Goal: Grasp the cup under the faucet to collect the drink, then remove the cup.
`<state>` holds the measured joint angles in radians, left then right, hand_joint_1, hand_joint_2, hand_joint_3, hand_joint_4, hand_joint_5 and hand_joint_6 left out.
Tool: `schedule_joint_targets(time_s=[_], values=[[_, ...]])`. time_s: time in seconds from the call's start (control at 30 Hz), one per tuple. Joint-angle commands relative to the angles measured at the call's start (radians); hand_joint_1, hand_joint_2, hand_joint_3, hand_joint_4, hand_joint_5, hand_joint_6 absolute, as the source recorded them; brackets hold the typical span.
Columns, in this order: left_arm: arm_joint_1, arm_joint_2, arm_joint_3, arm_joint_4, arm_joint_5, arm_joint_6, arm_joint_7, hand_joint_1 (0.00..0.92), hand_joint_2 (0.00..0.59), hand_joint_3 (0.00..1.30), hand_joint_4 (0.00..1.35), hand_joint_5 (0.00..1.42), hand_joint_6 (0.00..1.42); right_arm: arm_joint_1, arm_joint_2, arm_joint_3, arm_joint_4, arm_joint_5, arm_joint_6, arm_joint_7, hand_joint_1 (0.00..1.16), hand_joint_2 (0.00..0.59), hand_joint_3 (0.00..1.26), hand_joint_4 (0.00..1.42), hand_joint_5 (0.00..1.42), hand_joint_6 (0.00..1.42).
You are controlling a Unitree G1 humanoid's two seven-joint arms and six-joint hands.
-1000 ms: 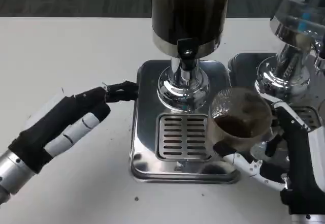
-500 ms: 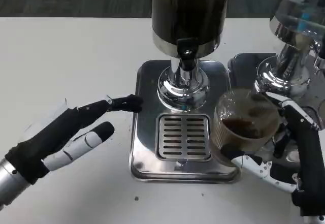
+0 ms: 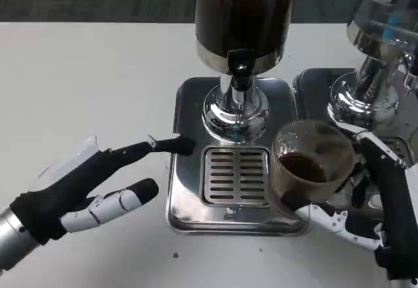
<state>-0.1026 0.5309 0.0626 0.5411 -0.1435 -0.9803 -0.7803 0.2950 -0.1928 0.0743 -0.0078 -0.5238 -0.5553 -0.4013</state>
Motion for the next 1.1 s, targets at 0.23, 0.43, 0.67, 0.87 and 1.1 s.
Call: schedule_joint_targets(time_s=[0.23,0.43,0.67,0.87,1.1], values=[[0.019,0.039,-0.02,-0.035,0.024,-0.049,0.017,0.0,0.191,0.22,0.21,0.18,0.14,0.036,-0.003,-0.027,-0.076,0.014,-0.04,0.003,0.81,0.173,0.68,0.75,0.93,1.23],[0.03,0.059,-0.02,-0.051,0.035,-0.076,0.026,0.0,0.19,0.22,0.19,0.15,0.13,0.053,-0.003,-0.032,-0.099,0.019,-0.043,0.009,0.81,0.172,0.68,0.75,0.95,1.24],[0.05,0.079,-0.018,-0.081,0.025,-0.085,0.033,0.0,0.19,0.22,0.19,0.15,0.13,0.07,0.0,-0.036,-0.123,0.024,-0.043,0.023,0.81,0.173,0.69,0.75,0.95,1.25],[0.07,0.091,-0.022,-0.104,0.015,-0.085,0.032,0.0,0.189,0.22,0.19,0.15,0.13,0.084,0.003,-0.042,-0.137,0.027,-0.044,0.03,0.82,0.175,0.69,0.76,0.95,1.25],[0.079,0.101,-0.025,-0.119,0.006,-0.086,0.029,0.0,0.189,0.21,0.18,0.15,0.13,0.098,0.006,-0.046,-0.147,0.027,-0.047,0.031,0.83,0.168,0.69,0.76,0.96,1.26]])
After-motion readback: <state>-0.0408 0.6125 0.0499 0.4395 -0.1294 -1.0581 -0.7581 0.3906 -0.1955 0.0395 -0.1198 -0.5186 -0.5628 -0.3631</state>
